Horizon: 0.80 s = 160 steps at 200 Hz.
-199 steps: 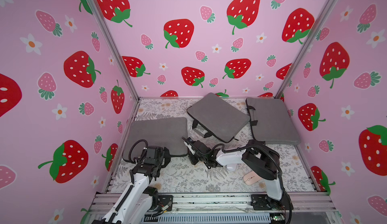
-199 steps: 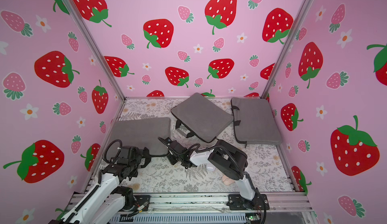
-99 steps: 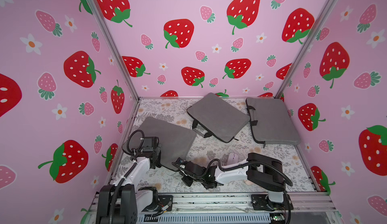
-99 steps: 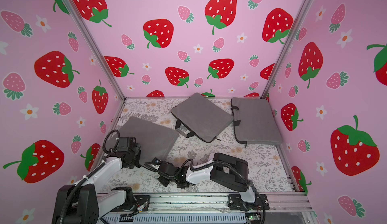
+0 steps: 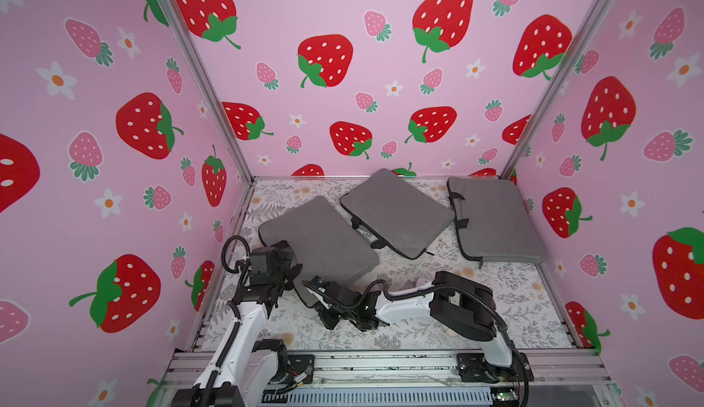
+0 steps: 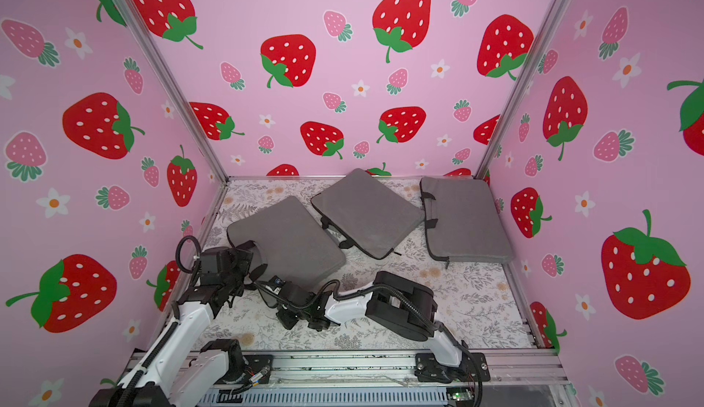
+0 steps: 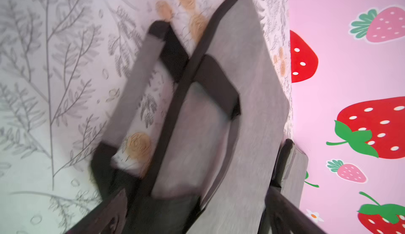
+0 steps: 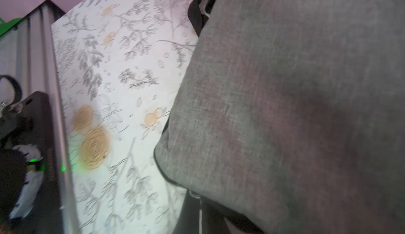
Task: Put the mouse into the laptop bag
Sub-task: Zip the zipper on the zippered laptop bag.
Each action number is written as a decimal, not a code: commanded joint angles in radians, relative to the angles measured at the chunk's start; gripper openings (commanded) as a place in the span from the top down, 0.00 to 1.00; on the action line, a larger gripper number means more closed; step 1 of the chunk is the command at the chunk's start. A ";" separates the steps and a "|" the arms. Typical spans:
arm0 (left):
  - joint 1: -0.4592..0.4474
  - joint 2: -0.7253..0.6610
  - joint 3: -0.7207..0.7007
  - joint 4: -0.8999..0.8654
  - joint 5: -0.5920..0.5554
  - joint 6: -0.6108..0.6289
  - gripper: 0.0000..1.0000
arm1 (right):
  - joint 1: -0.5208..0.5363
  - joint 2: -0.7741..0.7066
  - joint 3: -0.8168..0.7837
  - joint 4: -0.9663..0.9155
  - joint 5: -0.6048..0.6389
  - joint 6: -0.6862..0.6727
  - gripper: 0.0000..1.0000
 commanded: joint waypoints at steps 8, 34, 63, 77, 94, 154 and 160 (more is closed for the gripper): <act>-0.037 -0.065 -0.182 0.075 0.166 -0.216 0.00 | -0.099 0.054 0.083 -0.026 -0.023 0.042 1.00; -0.128 -0.103 -0.150 0.017 0.020 -0.179 0.00 | -0.114 0.076 0.144 -0.052 -0.031 0.031 1.00; -0.141 -0.048 -0.159 0.112 0.061 -0.172 0.03 | -0.111 0.105 0.200 -0.070 -0.069 0.029 1.00; -0.141 0.009 -0.175 0.166 0.088 -0.186 0.08 | -0.099 0.111 0.212 -0.082 -0.041 0.027 1.00; -0.141 0.085 -0.156 0.201 0.110 -0.162 0.14 | -0.090 0.106 0.210 -0.095 -0.016 0.021 1.00; -0.141 0.314 -0.050 0.275 0.207 -0.045 0.58 | -0.027 0.104 0.193 -0.086 0.029 -0.043 1.00; -0.140 0.329 -0.045 0.267 0.209 -0.045 0.66 | -0.027 0.106 0.191 -0.087 0.031 -0.041 1.00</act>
